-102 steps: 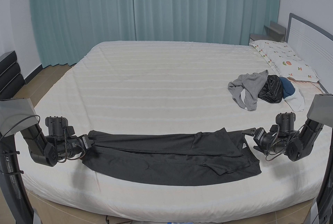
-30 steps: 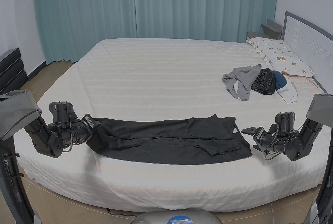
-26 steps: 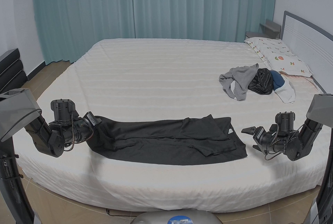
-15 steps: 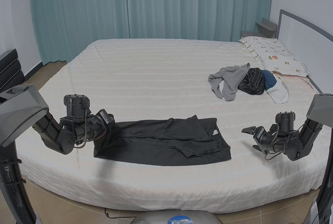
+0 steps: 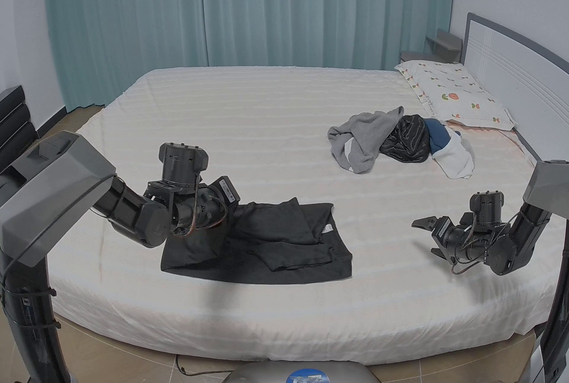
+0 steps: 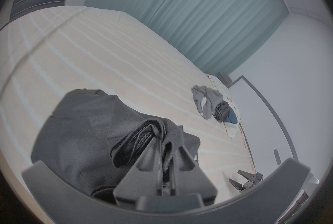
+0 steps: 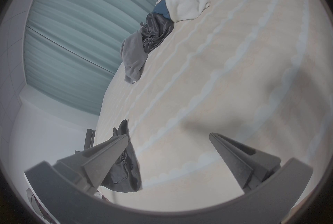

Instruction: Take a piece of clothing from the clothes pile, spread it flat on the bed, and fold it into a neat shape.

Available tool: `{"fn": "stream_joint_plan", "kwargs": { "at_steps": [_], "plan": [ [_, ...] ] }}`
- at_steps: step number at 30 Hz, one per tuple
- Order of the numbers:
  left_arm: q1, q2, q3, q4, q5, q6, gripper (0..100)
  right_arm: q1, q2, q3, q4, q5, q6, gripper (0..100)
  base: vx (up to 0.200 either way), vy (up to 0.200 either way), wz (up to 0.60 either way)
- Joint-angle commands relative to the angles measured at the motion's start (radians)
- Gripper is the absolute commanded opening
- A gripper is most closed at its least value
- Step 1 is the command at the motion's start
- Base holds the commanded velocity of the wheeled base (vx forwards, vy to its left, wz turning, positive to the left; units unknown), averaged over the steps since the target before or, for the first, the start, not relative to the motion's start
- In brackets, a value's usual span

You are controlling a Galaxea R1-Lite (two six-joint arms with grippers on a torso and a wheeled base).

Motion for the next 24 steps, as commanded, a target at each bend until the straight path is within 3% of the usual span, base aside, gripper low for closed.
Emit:
{"fn": "stream_joint_plan", "kwargs": {
  "at_steps": [1, 6, 22, 23, 24],
  "plan": [
    [-0.058, 0.068, -0.089, 0.052, 0.013, 0.0, 0, 0.004, 0.003, 0.0, 0.0, 0.0, 0.0, 100, 0.0, -0.2, 0.0],
    [-0.101, 0.128, -0.226, 0.164, 0.056, 0.0, 0, 0.007, 0.005, 0.0, 0.0, 0.0, 0.0, 100, 0.0, -0.2, 0.0],
    [-0.157, 0.209, -0.308, 0.209, 0.109, -0.022, 0, 0.017, 0.011, 0.002, 0.0, -0.002, -0.002, 100, 0.0, 0.0, 0.0],
    [-0.157, 0.209, -0.31, 0.21, 0.109, -0.022, 100, 0.017, 0.011, 0.002, 0.0, -0.002, -0.002, 100, 0.0, 0.0, 0.0],
    [-0.159, 0.208, -0.31, 0.21, 0.109, -0.022, 100, 0.017, 0.011, 0.002, 0.0, -0.002, 0.0, 100, 0.0, 0.0, 0.0]
  ]
}}
